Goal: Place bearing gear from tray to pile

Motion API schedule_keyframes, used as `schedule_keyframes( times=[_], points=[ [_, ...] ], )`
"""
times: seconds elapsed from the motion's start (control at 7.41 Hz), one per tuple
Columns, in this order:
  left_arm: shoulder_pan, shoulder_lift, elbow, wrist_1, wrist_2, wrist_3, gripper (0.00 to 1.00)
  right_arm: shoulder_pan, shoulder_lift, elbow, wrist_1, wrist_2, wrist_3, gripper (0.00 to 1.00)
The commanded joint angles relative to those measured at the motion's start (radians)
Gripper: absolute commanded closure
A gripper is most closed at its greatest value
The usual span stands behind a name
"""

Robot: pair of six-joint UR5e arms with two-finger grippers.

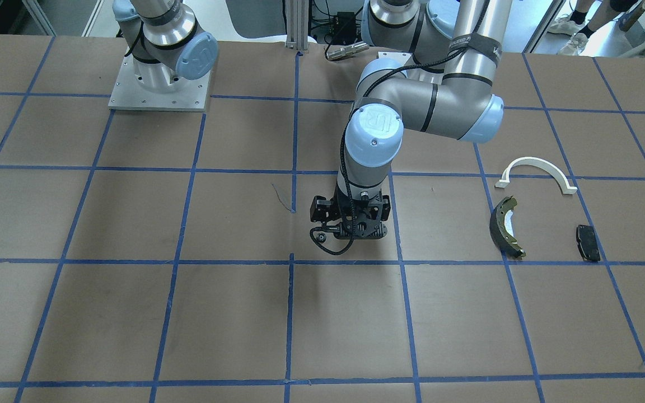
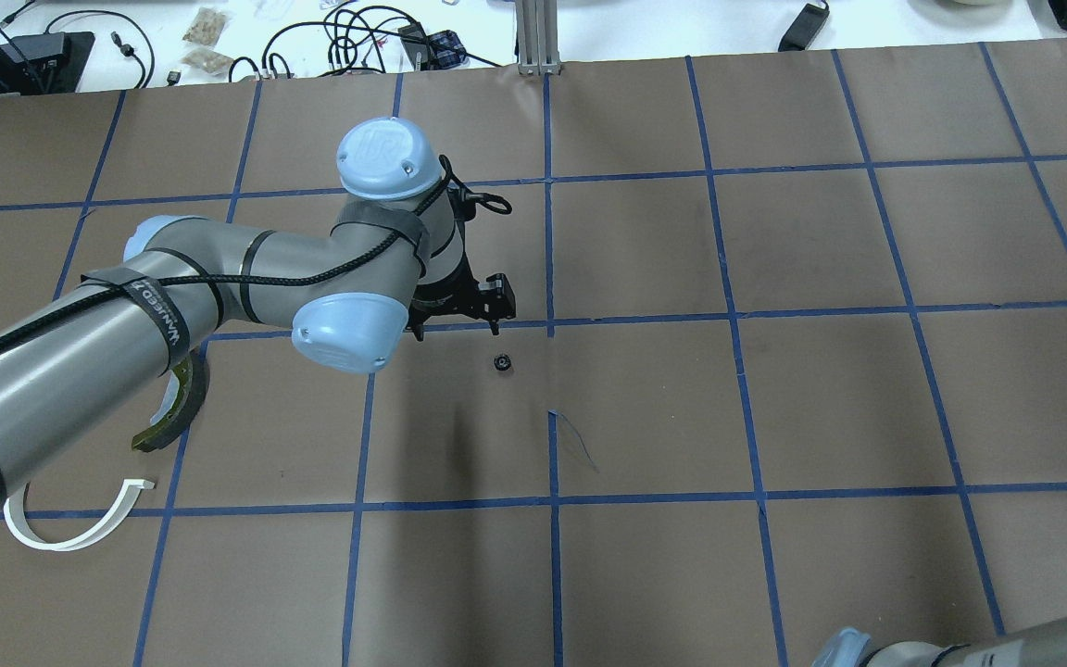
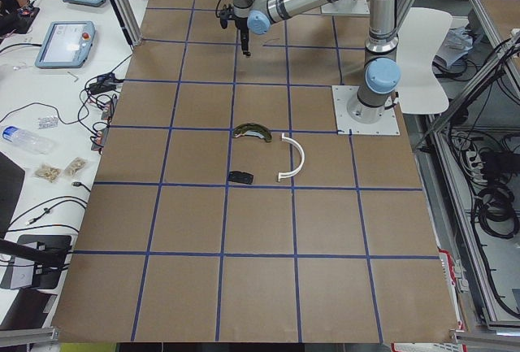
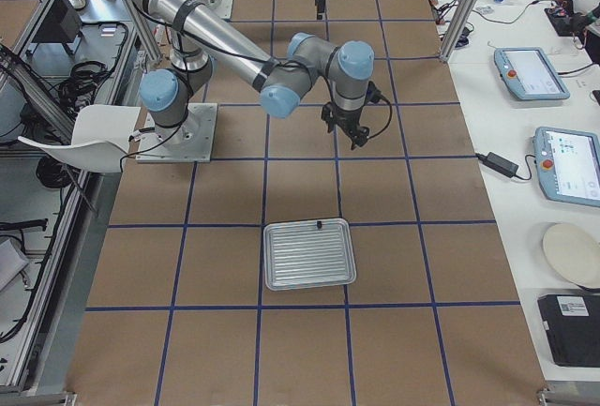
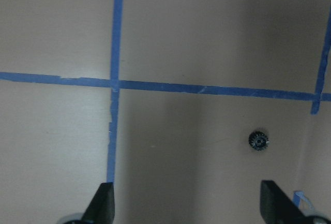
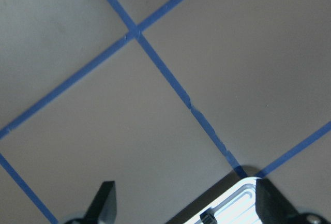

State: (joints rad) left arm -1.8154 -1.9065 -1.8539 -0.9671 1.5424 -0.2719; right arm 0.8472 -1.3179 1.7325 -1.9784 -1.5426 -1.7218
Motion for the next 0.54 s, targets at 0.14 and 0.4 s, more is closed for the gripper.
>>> schedule_keyframes(
  times=[0.14,0.4],
  points=[
    [-0.042,-0.078,-0.007,0.085,-0.015,-0.006,0.05,-0.137,0.136,0.005,-0.165,-0.001,-0.53,0.05],
    [-0.056,-0.115,-0.007,0.099,-0.01,-0.035,0.13,-0.154,0.172,0.037,-0.215,0.009,-0.685,0.08]
  ],
)
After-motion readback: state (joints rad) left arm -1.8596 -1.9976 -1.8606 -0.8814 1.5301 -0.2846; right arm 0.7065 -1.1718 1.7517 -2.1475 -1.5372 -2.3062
